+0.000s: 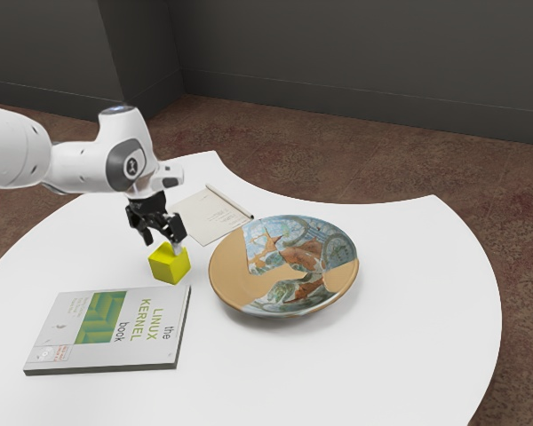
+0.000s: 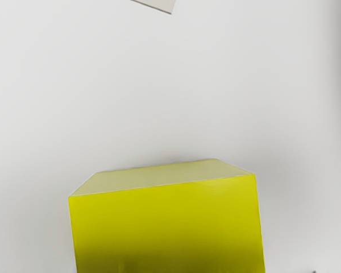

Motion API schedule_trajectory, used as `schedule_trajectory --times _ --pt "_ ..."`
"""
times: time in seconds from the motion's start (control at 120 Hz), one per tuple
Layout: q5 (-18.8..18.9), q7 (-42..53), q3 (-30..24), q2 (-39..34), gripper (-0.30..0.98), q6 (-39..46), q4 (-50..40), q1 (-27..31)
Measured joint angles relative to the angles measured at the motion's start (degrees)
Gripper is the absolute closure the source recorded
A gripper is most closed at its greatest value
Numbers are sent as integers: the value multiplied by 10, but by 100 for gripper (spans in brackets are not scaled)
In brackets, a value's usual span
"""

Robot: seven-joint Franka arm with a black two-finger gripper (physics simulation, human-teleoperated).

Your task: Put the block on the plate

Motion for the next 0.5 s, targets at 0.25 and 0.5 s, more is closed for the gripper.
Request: schedule_trajectory --times 0.25,0.5 --pt "0 3 0 18 0 4 0 0" --pt "-1 6 -1 27 0 12 0 -2"
